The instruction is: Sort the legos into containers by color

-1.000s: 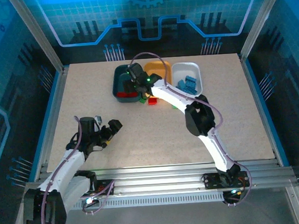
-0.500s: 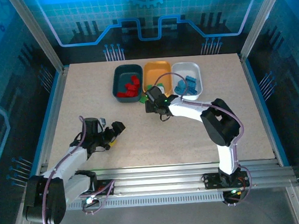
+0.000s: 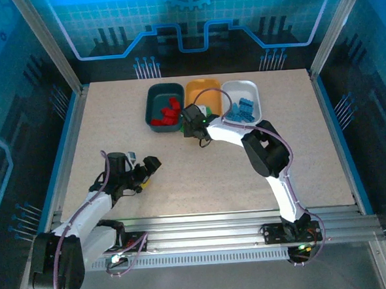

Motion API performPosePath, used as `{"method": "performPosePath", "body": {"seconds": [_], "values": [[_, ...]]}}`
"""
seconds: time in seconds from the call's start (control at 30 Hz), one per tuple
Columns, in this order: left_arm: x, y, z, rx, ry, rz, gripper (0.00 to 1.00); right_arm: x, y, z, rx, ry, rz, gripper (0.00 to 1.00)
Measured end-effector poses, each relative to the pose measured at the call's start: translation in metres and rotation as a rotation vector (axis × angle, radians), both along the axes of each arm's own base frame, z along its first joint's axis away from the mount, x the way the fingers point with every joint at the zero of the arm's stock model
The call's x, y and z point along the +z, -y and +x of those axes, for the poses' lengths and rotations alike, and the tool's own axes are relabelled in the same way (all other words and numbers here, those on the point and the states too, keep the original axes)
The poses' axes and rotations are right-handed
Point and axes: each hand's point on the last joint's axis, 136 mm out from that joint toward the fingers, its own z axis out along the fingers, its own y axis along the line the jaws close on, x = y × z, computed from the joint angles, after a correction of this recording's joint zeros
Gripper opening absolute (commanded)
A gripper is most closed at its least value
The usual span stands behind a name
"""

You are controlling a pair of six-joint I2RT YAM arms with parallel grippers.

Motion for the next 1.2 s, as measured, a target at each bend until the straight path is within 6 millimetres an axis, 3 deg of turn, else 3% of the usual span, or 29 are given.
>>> {"method": "performPosePath", "body": {"seconds": [0.2,0.37,0.53,0.67,0.8,0.9,0.97,1.07,1.2], "values": [[-0.009,0.0,-0.002,-0.002,-0.037,0.006,0.99,-0.014,0.004,0.0,0.001,-0.026,-0.025,0.66],[-0.012,0.0,-0.002,-0.002,-0.046,0.007,0.99,-0.014,0.005,0.002,-0.008,-0.014,-0.031,0.62],[-0.012,0.0,-0.002,-0.005,-0.044,0.01,0.99,-0.013,0.005,0.003,-0.007,-0.01,-0.029,0.5],[-0.012,0.0,-0.002,-0.013,-0.038,0.017,0.99,-0.013,0.005,0.003,-0.009,0.006,-0.019,0.47],[-0.014,0.0,-0.003,-0.014,-0.045,0.019,0.99,-0.013,0.012,-0.007,-0.005,0.007,-0.017,0.46],[-0.018,-0.001,-0.003,-0.014,-0.061,0.02,0.99,-0.011,0.021,-0.025,0.003,-0.003,-0.025,0.46],[-0.02,-0.001,-0.004,-0.014,-0.069,0.021,0.99,-0.004,0.023,-0.039,0.019,-0.004,-0.03,0.46],[-0.023,-0.001,-0.004,-0.013,-0.078,0.023,0.99,0.016,0.009,-0.057,0.07,0.023,-0.012,0.46],[-0.027,-0.001,-0.002,-0.008,-0.09,0.027,0.99,0.047,-0.023,-0.056,0.15,0.068,0.047,0.47]]}}
